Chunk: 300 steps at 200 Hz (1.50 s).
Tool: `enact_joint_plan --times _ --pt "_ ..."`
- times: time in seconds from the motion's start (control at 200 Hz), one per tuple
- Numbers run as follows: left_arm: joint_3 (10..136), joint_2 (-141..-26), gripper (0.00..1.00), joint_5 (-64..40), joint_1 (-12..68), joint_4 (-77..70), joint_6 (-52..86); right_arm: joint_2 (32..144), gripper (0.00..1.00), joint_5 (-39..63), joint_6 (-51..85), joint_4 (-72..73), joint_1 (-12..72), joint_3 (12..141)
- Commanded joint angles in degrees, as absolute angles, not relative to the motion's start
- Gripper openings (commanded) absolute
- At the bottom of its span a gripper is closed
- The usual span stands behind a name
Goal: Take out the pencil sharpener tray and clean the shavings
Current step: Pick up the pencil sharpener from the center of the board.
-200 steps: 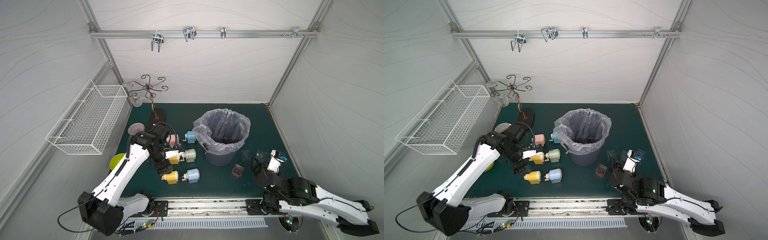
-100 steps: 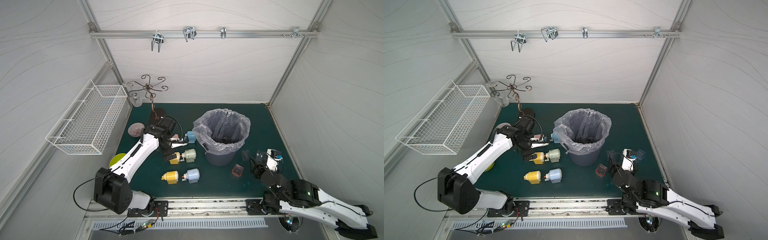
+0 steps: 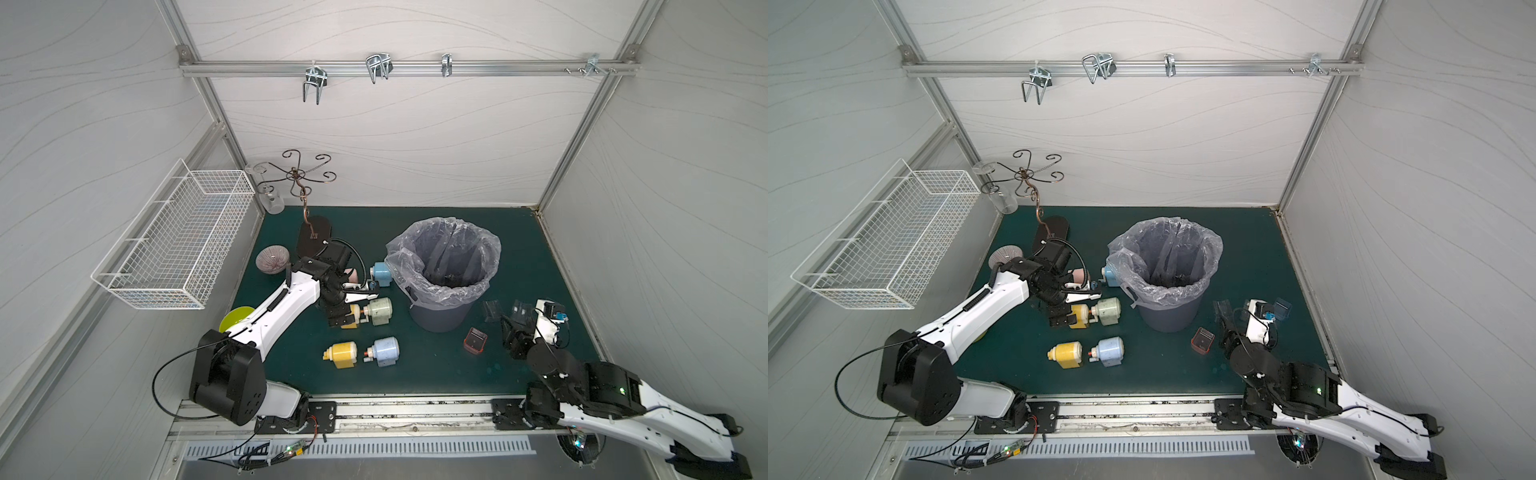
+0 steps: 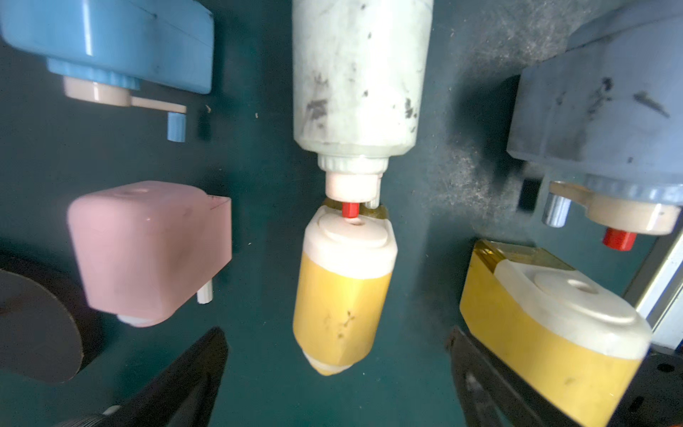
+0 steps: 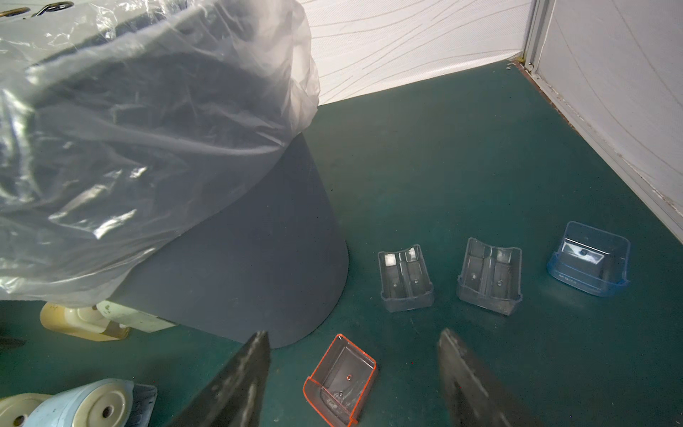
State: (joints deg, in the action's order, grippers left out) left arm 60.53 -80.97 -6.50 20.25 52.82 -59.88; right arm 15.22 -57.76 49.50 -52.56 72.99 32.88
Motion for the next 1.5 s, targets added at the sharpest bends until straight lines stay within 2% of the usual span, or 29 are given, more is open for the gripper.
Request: enact_joint_plan --times 0.0,0.375,0.69,1.021,1.266,1.496 --pt "59.78 -82.46 0.97 -8.04 20.0 49.81 -61.69 15.53 0.73 -57.56 49.02 -53.09 72.69 33.09" --pt "58.94 -87.16 0.93 -8.32 19.86 46.35 -60.12 14.8 0.73 -57.03 50.85 -56.55 72.75 33.94" --pt "56.64 -87.54 0.75 -9.67 18.99 44.82 -57.74 13.89 0.73 -56.93 51.66 -58.04 72.74 34.08" --pt "53.88 -87.62 0.73 -9.59 18.81 41.93 -56.26 13.27 0.73 -56.86 51.78 -58.62 72.77 34.16" --pt "53.47 -87.04 0.48 -7.88 18.81 39.97 -55.2 12.27 0.73 -56.77 52.12 -59.27 72.75 34.11" --pt "53.75 -85.05 0.31 -7.12 19.14 40.68 -53.69 12.21 0.73 -56.65 52.06 -58.95 72.76 34.05"
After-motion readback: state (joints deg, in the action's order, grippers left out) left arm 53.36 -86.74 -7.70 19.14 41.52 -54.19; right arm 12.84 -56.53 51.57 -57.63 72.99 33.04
